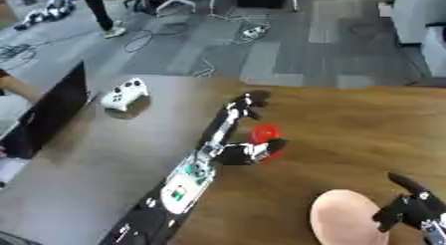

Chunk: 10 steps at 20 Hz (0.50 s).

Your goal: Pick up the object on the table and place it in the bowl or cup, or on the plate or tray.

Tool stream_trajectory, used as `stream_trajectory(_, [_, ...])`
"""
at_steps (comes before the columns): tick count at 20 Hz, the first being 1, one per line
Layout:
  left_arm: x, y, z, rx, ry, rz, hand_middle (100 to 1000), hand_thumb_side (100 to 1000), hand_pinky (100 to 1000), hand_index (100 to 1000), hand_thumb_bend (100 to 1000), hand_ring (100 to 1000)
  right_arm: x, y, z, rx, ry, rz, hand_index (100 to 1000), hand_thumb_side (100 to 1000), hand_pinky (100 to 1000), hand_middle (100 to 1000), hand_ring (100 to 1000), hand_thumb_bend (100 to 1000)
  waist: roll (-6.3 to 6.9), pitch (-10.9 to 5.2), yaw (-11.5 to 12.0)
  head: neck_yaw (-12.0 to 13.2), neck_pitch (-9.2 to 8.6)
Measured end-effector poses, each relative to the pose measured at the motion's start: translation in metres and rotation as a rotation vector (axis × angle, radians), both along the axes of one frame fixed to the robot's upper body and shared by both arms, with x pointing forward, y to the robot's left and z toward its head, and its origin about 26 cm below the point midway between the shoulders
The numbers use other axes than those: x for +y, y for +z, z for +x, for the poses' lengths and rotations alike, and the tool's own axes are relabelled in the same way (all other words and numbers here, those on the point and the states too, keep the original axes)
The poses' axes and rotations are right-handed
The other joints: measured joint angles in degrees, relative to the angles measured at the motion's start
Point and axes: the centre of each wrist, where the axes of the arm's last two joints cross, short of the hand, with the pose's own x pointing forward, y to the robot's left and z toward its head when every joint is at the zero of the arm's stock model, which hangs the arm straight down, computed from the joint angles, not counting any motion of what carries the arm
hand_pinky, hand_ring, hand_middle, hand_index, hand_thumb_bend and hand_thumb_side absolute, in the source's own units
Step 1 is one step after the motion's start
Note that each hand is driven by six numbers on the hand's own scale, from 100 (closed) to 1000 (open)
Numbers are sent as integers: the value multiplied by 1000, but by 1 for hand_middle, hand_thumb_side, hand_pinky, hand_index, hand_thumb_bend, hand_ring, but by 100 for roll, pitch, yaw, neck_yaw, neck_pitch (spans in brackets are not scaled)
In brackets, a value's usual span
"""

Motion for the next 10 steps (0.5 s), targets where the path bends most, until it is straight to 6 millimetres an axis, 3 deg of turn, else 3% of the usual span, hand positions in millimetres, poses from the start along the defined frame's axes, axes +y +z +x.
stream_trajectory(10, [-6, -13, 4, 36, -11, 24, 818, 705, 609, 882, 593, 787, 5, 5, 2, 38, 60, 56, 956, 974, 491, 465, 565, 100, -13, 90, -100, 63, -47])
